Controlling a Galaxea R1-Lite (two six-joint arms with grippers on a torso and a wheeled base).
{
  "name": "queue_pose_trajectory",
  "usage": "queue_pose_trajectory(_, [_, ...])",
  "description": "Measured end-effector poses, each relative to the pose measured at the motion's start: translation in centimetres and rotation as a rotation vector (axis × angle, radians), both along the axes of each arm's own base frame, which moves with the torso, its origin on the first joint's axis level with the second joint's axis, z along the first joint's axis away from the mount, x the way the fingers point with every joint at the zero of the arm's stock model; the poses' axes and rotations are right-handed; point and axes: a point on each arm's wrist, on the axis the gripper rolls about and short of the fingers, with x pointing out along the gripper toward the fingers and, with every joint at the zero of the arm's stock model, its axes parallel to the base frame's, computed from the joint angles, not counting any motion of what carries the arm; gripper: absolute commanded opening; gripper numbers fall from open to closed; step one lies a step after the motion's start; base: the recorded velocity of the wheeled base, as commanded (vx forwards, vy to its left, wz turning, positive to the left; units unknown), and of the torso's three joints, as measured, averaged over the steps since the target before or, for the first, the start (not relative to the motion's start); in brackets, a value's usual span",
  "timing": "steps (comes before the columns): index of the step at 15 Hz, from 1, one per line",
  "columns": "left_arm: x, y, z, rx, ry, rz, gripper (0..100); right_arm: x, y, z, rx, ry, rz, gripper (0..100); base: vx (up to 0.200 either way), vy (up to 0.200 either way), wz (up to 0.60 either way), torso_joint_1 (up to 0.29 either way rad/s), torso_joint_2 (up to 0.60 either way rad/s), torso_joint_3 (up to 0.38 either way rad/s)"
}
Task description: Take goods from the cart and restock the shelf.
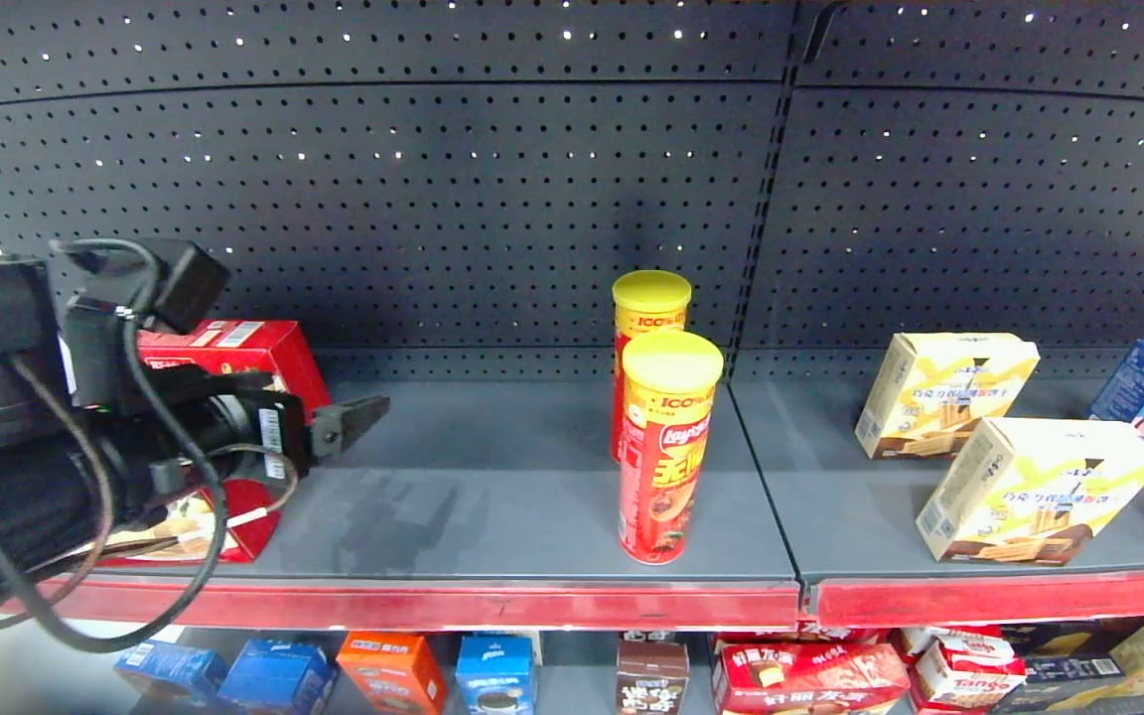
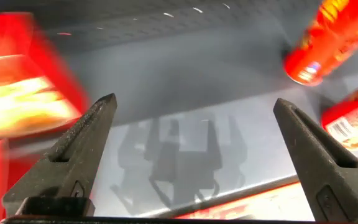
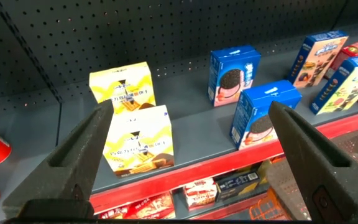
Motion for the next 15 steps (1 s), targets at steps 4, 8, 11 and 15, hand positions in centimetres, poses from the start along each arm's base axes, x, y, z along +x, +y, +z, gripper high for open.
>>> queue_pose_trajectory(4, [-4.1,2.6,1.6,-0.019,-0.086,0.069,100,-0.3,-0.1,-0.6,-0.013,0.031,-0.011,100,0.000,0.000,0.00,0.000,0.00,0.000])
queue_pose_trajectory(8, [-6.4,2.8,2.4,-0.003,-0.156,0.014,100,-0.5,-0.2,-1.0,-0.025,0.057,-0.013,100,0.000,0.000,0.00,0.000,0.00,0.000])
queue_pose_trajectory(11, [-7.0,1.3,1.5,-0.009,-0.127,-0.119,100,-0.5,-0.2,-1.1,-0.026,0.060,-0.013,100,0.000,0.000,0.00,0.000,0.00,0.000])
queue_pose_trajectory(15, [-4.3,-1.2,-0.1,0.012,-0.022,-0.232,100,-0.4,-0.3,-1.4,-0.030,0.072,-0.045,100,0.000,0.000,0.00,0.000,0.00,0.000])
